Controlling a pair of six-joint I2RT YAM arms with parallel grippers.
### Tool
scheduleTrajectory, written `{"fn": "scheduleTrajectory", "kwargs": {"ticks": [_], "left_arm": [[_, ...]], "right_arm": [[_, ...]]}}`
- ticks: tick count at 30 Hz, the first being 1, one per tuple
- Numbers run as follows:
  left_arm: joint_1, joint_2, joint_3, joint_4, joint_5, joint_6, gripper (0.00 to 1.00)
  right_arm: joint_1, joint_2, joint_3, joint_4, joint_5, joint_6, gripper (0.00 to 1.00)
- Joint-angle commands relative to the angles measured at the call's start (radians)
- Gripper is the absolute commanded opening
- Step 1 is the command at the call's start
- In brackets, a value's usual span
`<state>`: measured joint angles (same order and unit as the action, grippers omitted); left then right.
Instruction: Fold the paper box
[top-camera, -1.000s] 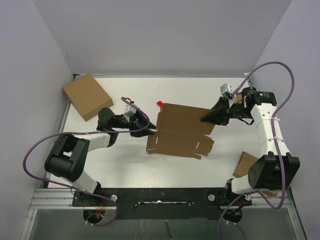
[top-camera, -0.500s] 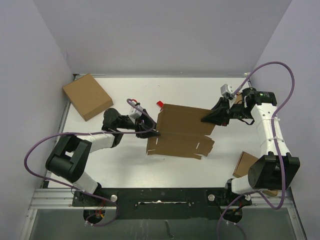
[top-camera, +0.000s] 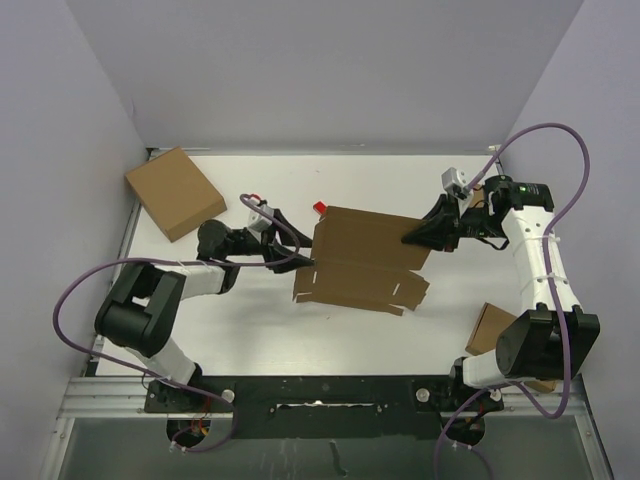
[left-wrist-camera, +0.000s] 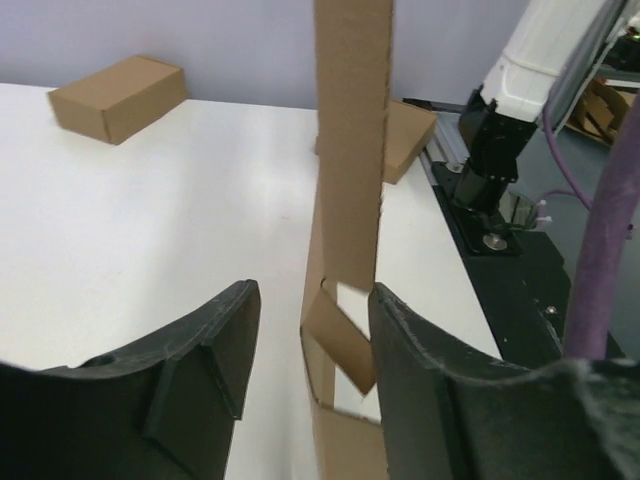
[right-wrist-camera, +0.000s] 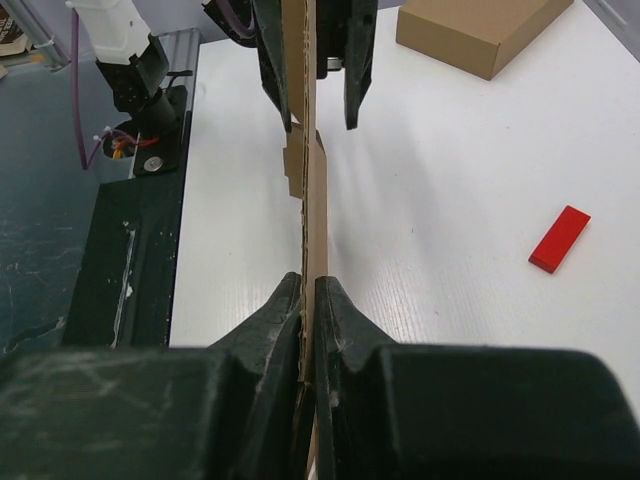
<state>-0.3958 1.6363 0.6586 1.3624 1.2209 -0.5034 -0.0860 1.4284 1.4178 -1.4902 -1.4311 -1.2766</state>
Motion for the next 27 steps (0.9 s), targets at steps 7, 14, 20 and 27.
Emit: {"fn": "scheduleTrajectory", "kwargs": {"ticks": [7,14,20,27], "left_arm": [[0.11,-0.228,-0.025,-0.345,0.039,0.273,0.49],[0.068,-0.283,0.038,-0.756,0.01,0.585,0.47],[0.024,-0.232,0.03,-0.654,-0.011,0.537,0.46],[-0.031,-0.15,0.054,-0.505,-0.022,0.453,0.46]], "right_arm": [[-0.014,-0.043,0.024,-0.008,-0.071,-0.02,0.0],[-0.014,-0.039,0.026,-0.008,-0.078,-0.022,0.0],[-0.014,-0.046,0.024,-0.012,-0.078,-0.022,0.0],[-0.014,-0.052,0.023,-0.012,-0.08,-0.021,0.0]]}}
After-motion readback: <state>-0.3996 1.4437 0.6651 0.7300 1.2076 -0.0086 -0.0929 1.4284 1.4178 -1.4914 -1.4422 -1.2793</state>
